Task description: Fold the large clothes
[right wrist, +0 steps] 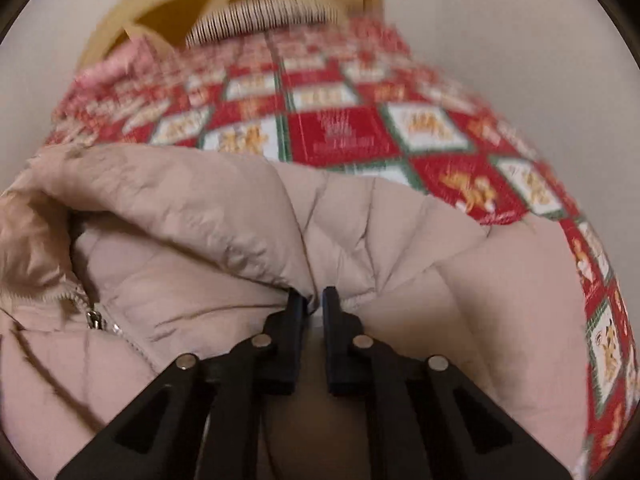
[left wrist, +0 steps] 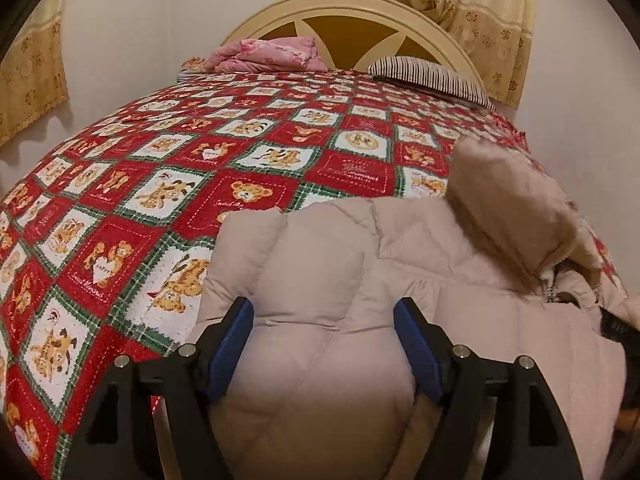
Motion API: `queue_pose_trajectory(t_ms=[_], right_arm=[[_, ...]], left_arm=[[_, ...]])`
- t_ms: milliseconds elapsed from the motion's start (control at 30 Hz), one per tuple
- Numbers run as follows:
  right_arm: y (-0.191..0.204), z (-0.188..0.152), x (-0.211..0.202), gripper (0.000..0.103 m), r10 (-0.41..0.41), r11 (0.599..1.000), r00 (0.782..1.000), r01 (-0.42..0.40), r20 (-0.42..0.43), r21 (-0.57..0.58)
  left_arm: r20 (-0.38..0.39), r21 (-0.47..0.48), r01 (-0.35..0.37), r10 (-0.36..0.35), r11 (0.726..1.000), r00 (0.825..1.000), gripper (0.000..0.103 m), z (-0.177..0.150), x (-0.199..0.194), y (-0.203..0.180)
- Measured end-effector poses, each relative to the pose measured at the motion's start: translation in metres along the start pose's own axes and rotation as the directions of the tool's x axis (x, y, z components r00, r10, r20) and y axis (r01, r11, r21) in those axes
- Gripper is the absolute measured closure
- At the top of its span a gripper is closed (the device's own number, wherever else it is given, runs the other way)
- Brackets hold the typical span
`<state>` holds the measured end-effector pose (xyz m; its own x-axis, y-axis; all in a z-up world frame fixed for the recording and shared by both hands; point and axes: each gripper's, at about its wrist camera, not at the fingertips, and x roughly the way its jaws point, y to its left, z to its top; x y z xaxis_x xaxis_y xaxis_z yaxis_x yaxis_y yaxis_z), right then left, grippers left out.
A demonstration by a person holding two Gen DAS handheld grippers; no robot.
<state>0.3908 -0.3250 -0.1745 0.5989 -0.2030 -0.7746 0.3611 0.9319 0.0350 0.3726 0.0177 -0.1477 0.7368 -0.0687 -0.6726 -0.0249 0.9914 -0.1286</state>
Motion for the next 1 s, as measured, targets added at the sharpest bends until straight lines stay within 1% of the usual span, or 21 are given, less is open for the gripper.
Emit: queue_pose_trajectory(t_ms=[100,200,233,267,300,367,433,500,533,567,600,633,667,700,733,767,833,867,900,967,1000], right_arm=[[0.002,0.001,-0.001,0.092,-0.004,1.000,1.000,0.004,0.015,-0.004],[-0.004,0.001,-0.001,0.091,0.027,0.999,0.999,-0.028,0.022,0.019],[-0.005,0.002,-0.001,0.091,0.037,0.999,0.999,-0.038,0.026,0.025],[-0.005,0.001,-0.002,0.091,0.043,0.999,0.999,-0.044,0.028,0.030],[-0.007,0.001,-0.002,0.091,0.051,0.998,0.998,-0.052,0.031,0.035],[-0.009,-0.002,-0.002,0.091,0.072,0.996,0.997,-0.074,0.035,0.051],[-0.012,-0.003,-0.003,0.091,0.091,0.994,0.995,-0.093,0.039,0.065],[-0.013,-0.003,-0.002,0.091,0.103,0.992,0.994,-0.106,0.042,0.073],[-0.014,-0.003,-0.002,0.091,0.109,0.991,0.993,-0.112,0.044,0.078],[-0.015,-0.003,-0.002,0.091,0.113,0.990,0.993,-0.117,0.046,0.082],[-0.016,-0.003,-0.002,0.091,0.118,0.989,0.992,-0.122,0.047,0.086],[-0.017,-0.003,-0.002,0.091,0.124,0.988,0.991,-0.128,0.048,0.090],[-0.018,-0.003,-0.002,0.091,0.128,0.987,0.991,-0.132,0.048,0.093],[-0.019,-0.003,-0.002,0.091,0.133,0.986,0.990,-0.137,0.049,0.097],[-0.020,-0.003,-0.001,0.091,0.139,0.984,0.989,-0.143,0.049,0.103],[-0.021,-0.003,-0.001,0.091,0.142,0.983,0.989,-0.146,0.049,0.106],[-0.022,-0.003,0.000,0.091,0.150,0.981,0.988,-0.155,0.049,0.115],[-0.023,-0.003,0.000,0.091,0.153,0.980,0.987,-0.158,0.049,0.118],[-0.023,-0.003,0.000,0.091,0.156,0.980,0.987,-0.161,0.050,0.121],[-0.024,-0.003,0.000,0.091,0.161,0.978,0.986,-0.166,0.050,0.123],[-0.024,-0.003,0.000,0.091,0.161,0.978,0.986,-0.166,0.049,0.123]], left_arm=[[0.024,-0.035,0.065,-0.064,0.997,0.998,0.029,0.004,-0.013,0.006],[0.065,-0.070,0.156,-0.151,0.985,0.986,0.029,0.023,-0.036,0.003],[0.093,-0.067,0.180,-0.173,0.981,0.981,0.028,0.035,-0.045,-0.004],[0.099,-0.054,0.188,-0.182,0.981,0.978,0.025,0.045,-0.048,-0.012],[0.090,-0.034,0.197,-0.193,0.980,0.977,0.019,0.057,-0.048,-0.023],[0.037,-0.014,0.242,-0.241,0.970,0.970,0.016,0.080,-0.034,-0.044],[-0.051,-0.003,0.296,-0.296,0.955,0.954,0.016,0.097,-0.003,-0.070],[-0.145,-0.023,0.277,-0.277,0.961,0.950,0.016,0.101,0.031,-0.085],[-0.203,-0.049,0.259,-0.263,0.965,0.943,0.017,0.099,0.052,-0.090],[-0.234,-0.072,0.256,-0.266,0.964,0.935,0.021,0.096,0.065,-0.091],[-0.257,-0.101,0.256,-0.273,0.961,0.927,0.046,0.091,0.076,-0.091],[-0.283,-0.130,0.269,-0.296,0.954,0.912,0.081,0.085,0.086,-0.091],[-0.305,-0.153,0.286,-0.320,0.946,0.897,0.091,0.079,0.089,-0.090],[-0.299,-0.165,0.283,-0.321,0.945,0.898,0.092,0.075,0.084,-0.088],[-0.271,-0.178,0.267,-0.308,0.947,0.912,0.092,0.070,0.074,-0.083],[-0.257,-0.186,0.255,-0.297,0.949,0.920,0.092,0.065,0.066,-0.078],[-0.237,-0.233,0.229,-0.284,0.945,0.929,0.092,0.049,0.052,-0.066],[-0.237,-0.267,0.209,-0.274,0.941,0.932,0.090,0.040,0.052,-0.058],[-0.225,-0.303,0.216,-0.290,0.928,0.930,0.089,0.031,0.057,-0.051],[-0.161,-0.335,0.264,-0.332,0.904,0.930,0.089,0.020,0.065,-0.043],[-0.145,-0.325,0.268,-0.327,0.907,0.934,0.089,0.020,0.065,-0.044]])
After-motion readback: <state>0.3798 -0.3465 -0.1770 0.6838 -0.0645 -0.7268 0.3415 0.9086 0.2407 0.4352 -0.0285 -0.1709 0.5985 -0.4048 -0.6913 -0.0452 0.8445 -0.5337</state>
